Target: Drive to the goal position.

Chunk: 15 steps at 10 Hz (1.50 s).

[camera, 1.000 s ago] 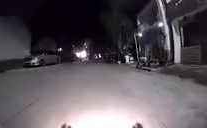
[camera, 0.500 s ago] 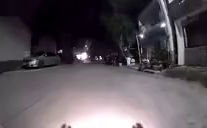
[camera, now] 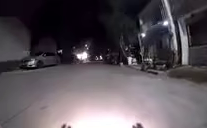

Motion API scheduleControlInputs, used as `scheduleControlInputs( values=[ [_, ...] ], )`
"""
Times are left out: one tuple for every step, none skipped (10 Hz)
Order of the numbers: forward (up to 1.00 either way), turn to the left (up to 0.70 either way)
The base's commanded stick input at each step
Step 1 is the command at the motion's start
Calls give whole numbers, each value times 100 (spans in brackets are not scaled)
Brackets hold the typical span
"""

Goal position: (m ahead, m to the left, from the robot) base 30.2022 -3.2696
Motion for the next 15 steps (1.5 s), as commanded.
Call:
scheduleControlInputs(
  values=[
    [60, 0],
    [60, 0],
    [60, 0],
    [60, 0],
    [60, 0],
    [60, 0],
    [60, 0],
    [60, 0],
    [60, 0],
    [60, 0],
    [60, 0],
    [60, 0],
    [60, 0],
    [60, 0],
    [60, 0]
  ],
)
